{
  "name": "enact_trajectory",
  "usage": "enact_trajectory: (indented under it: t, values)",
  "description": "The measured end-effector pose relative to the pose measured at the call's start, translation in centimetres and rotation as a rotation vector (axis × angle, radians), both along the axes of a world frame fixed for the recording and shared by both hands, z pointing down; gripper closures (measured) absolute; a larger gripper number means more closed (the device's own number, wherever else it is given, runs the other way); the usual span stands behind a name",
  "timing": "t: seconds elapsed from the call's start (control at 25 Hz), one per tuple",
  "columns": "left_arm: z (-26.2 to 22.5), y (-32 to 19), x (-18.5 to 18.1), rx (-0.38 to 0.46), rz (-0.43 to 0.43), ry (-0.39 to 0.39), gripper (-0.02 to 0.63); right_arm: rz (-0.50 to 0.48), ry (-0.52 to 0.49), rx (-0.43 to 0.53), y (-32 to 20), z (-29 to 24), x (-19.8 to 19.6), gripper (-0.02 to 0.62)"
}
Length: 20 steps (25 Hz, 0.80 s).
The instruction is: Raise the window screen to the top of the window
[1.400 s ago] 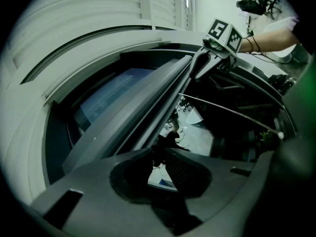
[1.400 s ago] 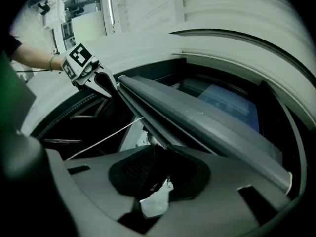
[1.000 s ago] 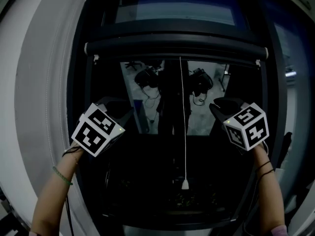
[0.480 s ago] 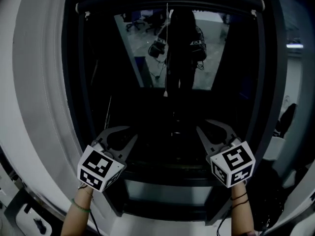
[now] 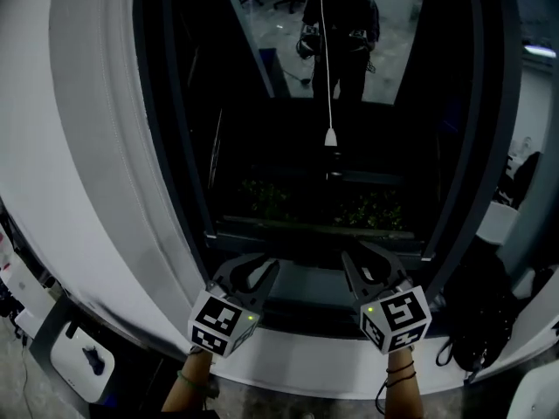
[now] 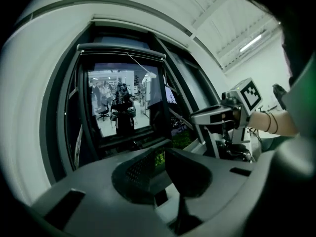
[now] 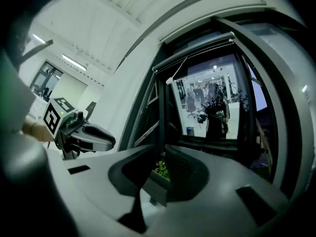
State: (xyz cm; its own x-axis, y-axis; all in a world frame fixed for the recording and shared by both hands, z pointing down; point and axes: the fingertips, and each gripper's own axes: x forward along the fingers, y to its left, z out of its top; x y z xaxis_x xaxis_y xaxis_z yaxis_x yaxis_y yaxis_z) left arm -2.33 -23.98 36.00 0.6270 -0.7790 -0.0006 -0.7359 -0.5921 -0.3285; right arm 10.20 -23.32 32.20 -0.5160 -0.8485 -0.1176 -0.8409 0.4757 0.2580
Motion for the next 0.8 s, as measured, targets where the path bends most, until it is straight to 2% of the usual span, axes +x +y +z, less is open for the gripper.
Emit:
enact_trajectory:
  t: [0.2,0.4,0.52,0.8]
  values:
    - [3.3,4.7,-2.8,-0.052,0.013,-0.002,0.540,0.009,-0.107,-0.079,5.5,3.8,-3.1,0.526]
    - [5.4,11.8,-6.1,-0.136,0.051,0.068,0.540,0.057,-0.172,-0.138,12.7,7.2,-6.8,0.528]
    - [7.4,16.0,-8.6,-0.157,0.070,0.073,0.540,0.083,-0.222,-0.176,17.0,9.7,-9.3,0.527]
    - [12.0,24.4,-11.9,-0.266,0.133,0.125,0.540,0.134,-0.242,-0.276,26.1,14.0,-13.5,0.528]
